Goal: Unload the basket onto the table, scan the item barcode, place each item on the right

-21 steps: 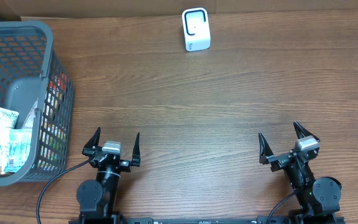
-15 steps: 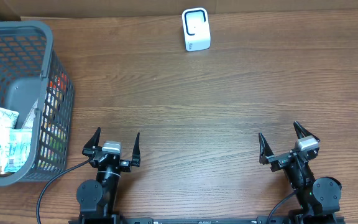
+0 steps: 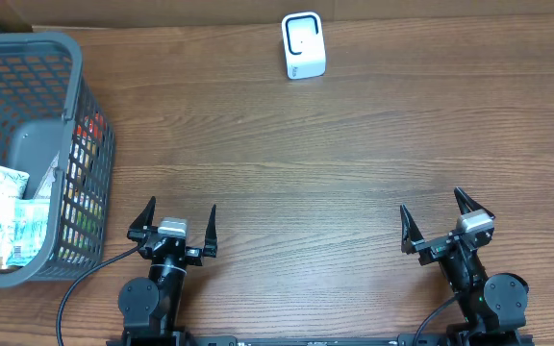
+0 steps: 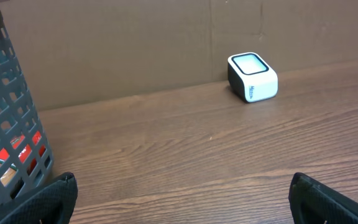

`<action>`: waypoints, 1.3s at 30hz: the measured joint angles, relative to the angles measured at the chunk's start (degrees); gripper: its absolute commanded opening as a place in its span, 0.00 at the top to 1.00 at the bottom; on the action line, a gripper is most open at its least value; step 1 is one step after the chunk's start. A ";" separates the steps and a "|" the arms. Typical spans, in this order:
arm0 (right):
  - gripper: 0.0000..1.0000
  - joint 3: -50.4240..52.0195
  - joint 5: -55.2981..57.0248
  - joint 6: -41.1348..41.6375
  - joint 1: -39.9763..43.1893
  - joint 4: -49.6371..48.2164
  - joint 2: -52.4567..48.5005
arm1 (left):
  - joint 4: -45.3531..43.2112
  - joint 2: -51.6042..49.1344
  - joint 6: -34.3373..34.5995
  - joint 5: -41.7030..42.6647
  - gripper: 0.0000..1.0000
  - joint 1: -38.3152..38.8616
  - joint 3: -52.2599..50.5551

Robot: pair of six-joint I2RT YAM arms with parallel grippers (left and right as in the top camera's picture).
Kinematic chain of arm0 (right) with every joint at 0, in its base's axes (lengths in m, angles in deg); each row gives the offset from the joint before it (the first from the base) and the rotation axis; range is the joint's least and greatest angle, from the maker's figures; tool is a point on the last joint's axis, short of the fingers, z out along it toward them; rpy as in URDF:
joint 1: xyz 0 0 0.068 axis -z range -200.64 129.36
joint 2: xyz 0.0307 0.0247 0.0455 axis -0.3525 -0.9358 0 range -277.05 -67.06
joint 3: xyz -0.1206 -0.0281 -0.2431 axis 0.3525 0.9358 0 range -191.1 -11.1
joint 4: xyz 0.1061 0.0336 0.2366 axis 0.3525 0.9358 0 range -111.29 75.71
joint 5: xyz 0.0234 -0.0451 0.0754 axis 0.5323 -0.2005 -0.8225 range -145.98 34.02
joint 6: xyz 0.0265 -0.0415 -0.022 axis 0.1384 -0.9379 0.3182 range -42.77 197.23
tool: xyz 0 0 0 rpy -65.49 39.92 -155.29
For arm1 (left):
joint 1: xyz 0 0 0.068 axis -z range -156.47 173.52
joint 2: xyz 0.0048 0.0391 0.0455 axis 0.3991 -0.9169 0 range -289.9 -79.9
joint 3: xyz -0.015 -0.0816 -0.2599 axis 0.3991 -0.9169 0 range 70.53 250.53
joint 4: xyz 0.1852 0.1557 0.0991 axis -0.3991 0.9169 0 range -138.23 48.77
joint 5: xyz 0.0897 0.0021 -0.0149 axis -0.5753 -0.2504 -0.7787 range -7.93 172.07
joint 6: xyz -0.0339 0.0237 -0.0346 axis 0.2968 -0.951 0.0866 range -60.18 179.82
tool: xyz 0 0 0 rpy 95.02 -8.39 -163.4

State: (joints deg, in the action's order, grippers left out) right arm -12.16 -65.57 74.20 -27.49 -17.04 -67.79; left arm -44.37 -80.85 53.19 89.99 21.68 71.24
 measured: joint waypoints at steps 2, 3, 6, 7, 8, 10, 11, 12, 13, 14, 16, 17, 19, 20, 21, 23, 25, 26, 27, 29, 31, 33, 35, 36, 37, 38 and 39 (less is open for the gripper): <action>0.00 0.00 0.00 0.02 0.00 0.00 0.00 | 0.00 0.00 0.00 -0.02 0.00 0.00 0.00; 0.00 0.00 -0.02 0.02 0.00 -0.02 0.00 | 0.00 0.00 0.00 -0.02 0.01 0.00 0.00; 0.00 0.00 0.00 0.02 0.02 0.00 0.00 | 0.00 0.00 0.00 -0.02 0.00 0.00 0.00; 0.00 0.00 -0.02 0.04 0.00 0.00 0.00 | 0.00 0.00 0.00 -0.02 0.00 0.00 0.00; 0.00 0.00 -0.02 0.02 0.00 0.00 0.00 | 0.00 0.00 0.00 -0.02 0.00 0.00 0.00; 0.00 0.00 -0.02 0.02 0.00 -0.02 0.00 | 0.00 0.00 0.00 -0.02 0.00 0.00 0.00; 0.00 0.00 -0.02 0.02 0.00 -0.02 0.00 | 0.00 0.00 0.00 -0.02 0.00 0.00 0.00; 0.00 0.00 0.00 0.02 0.00 -0.02 0.00 | 0.00 0.00 0.00 -0.02 0.00 0.00 0.00; 0.00 0.00 -0.02 0.02 0.00 0.00 0.00 | 0.00 0.00 -0.02 -0.02 0.00 0.00 0.00; 0.00 0.00 -0.02 0.04 0.00 0.00 0.00 | 0.00 0.00 0.00 -0.02 0.00 0.00 0.00; 0.00 0.00 -0.02 0.02 0.00 0.00 0.00 | 0.00 0.00 0.00 -0.02 0.00 0.00 0.00; 0.00 0.00 0.00 0.02 0.00 0.00 0.00 | 0.00 0.00 0.00 -0.04 0.00 0.00 0.00; 0.00 0.00 0.00 0.04 0.00 -0.02 0.00 | 0.00 0.00 0.00 -0.02 0.00 0.00 0.00; 0.00 0.00 -0.02 0.04 0.00 -0.02 0.00 | 0.00 0.00 0.00 -0.02 0.01 0.00 0.00; 0.00 0.00 0.00 0.02 0.00 0.00 0.00 | 0.00 0.00 0.00 -0.02 0.00 0.00 0.00; 0.00 0.00 0.00 0.04 0.00 -0.02 0.00 | 0.00 0.00 0.00 -0.02 0.01 0.00 0.00; 0.00 0.00 0.00 0.02 0.00 -0.02 0.00 | 0.00 0.00 -0.02 -0.02 0.00 0.00 0.00; 0.00 0.00 -0.02 0.07 0.00 0.00 0.00 | 0.00 0.00 0.00 -0.02 0.00 0.00 0.00; 0.00 0.00 0.00 0.02 0.00 0.00 0.00 | 0.00 0.00 0.00 -0.02 0.00 0.00 0.00; 0.00 0.00 -0.02 0.00 0.00 0.00 0.00 | 0.00 0.00 0.00 -0.02 0.00 0.00 0.00; 0.00 0.00 -0.02 0.02 0.00 0.00 0.00 | 0.00 0.00 -0.02 -0.20 0.01 0.00 0.00; 0.00 0.00 -0.04 0.02 0.00 -0.02 0.00 | 0.02 0.00 0.00 -0.70 0.00 0.00 0.00; 0.00 0.00 -0.02 0.04 0.00 0.00 0.00 | 0.07 0.00 -0.02 -0.94 0.00 0.00 0.00; 0.00 0.00 -0.02 0.04 0.00 -0.02 0.00 | 0.07 0.00 0.00 -1.07 0.00 0.00 0.00; 0.00 0.00 0.00 0.04 0.00 0.02 0.00 | 0.11 0.00 0.00 -1.07 0.00 0.00 0.00; 0.00 0.00 0.00 0.04 0.00 -0.02 0.00 | 0.13 0.00 0.09 -1.09 0.00 0.00 0.00; 0.00 0.00 -0.02 0.04 0.00 0.00 0.00 | 0.11 0.00 0.31 -1.09 0.00 0.00 0.00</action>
State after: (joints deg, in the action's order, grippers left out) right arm -12.16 -65.59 74.24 -27.49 -17.04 -67.79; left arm -44.26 -80.85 53.50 88.90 21.68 71.24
